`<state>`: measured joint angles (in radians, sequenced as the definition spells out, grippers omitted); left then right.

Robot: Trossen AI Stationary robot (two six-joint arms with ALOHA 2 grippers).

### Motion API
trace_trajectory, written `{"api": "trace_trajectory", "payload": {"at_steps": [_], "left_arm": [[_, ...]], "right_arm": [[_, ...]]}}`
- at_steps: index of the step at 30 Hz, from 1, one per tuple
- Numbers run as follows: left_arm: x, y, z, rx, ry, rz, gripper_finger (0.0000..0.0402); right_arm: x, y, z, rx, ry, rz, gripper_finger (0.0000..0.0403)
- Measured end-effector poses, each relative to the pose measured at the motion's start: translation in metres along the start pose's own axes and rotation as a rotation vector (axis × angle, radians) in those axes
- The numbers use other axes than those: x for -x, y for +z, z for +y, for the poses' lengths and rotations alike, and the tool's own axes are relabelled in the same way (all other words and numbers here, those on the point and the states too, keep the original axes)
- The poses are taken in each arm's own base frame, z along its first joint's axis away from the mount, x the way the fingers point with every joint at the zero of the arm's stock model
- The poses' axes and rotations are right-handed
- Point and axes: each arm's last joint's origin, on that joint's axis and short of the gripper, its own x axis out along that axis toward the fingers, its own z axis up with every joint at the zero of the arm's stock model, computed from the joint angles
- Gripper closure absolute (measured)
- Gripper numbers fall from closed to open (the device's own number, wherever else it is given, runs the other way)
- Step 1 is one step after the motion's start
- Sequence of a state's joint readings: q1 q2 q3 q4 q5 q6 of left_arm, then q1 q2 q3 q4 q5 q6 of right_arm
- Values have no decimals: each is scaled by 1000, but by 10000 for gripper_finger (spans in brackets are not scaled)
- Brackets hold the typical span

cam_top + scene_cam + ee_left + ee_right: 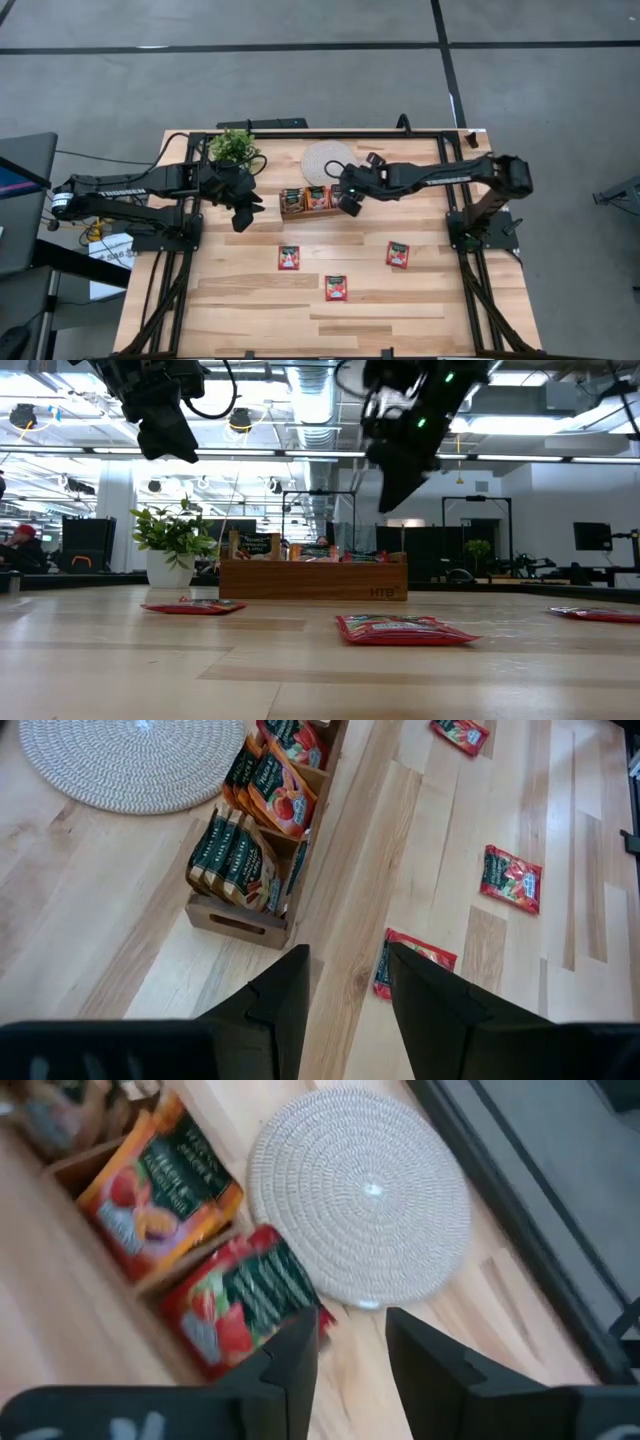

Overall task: Pick & Place Tea
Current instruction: Put the red tea bag into the right section of the wooden organizer

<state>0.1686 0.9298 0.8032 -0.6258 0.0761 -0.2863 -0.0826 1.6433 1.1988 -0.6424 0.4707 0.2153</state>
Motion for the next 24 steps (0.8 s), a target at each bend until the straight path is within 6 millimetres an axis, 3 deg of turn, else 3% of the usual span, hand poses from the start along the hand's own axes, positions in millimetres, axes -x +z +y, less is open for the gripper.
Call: {"api": "trace_trajectory", "payload": {"at_steps": [4, 10, 16, 24], "left_arm": [[0, 0, 0, 0, 0, -1, 273], [0, 0, 0, -5, 0, -1, 273], [0, 0, 0, -5, 0, 0, 273], [0, 0, 0, -7, 0, -1, 273]], "right_arm": [[33, -15, -2, 79, 64, 70, 295], [72, -55, 10, 135, 266, 319, 289], [81, -105, 27, 39, 290, 465, 274], [77, -133, 38, 7, 287, 532, 238]]}}
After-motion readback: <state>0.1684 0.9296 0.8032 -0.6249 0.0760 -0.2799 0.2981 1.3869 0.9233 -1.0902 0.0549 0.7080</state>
